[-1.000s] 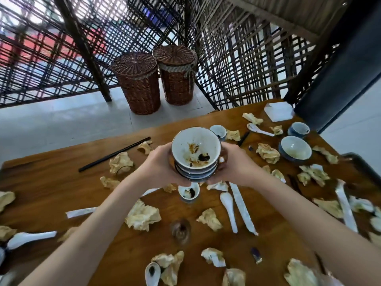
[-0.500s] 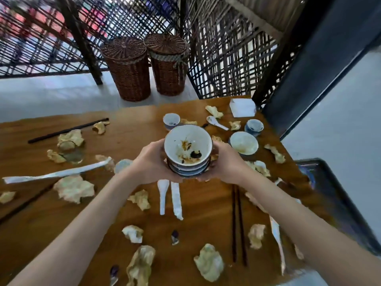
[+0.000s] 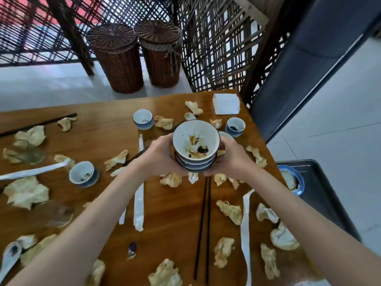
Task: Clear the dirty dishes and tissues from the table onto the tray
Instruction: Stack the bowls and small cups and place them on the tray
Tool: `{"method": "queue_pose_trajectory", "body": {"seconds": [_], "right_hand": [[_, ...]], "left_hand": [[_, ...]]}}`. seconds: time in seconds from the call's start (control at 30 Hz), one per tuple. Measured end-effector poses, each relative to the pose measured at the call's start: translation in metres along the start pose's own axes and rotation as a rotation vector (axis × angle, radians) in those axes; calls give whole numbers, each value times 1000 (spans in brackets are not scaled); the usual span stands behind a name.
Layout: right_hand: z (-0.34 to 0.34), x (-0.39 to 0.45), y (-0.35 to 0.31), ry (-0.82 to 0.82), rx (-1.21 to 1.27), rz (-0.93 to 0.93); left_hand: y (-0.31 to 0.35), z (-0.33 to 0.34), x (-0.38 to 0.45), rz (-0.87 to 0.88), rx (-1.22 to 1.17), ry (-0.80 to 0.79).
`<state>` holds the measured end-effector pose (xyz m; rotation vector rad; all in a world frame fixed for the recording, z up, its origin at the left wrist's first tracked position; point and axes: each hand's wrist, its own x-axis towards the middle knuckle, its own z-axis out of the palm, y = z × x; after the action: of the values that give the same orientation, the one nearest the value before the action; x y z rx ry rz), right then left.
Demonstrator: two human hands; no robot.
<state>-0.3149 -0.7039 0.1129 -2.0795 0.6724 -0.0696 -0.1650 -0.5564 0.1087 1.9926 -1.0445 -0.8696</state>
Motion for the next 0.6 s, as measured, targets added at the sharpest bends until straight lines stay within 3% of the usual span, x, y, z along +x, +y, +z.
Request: {"method": "queue_pose_trajectory", "body": {"seconds": [0.33, 0.6], "right_hand": [[-44, 56, 63, 44, -70, -9], [-45, 78, 109, 26, 34, -125]], "left_hand": [[10, 39, 89, -47, 70, 21], [-1, 69, 125, -132, 213, 43]]}}
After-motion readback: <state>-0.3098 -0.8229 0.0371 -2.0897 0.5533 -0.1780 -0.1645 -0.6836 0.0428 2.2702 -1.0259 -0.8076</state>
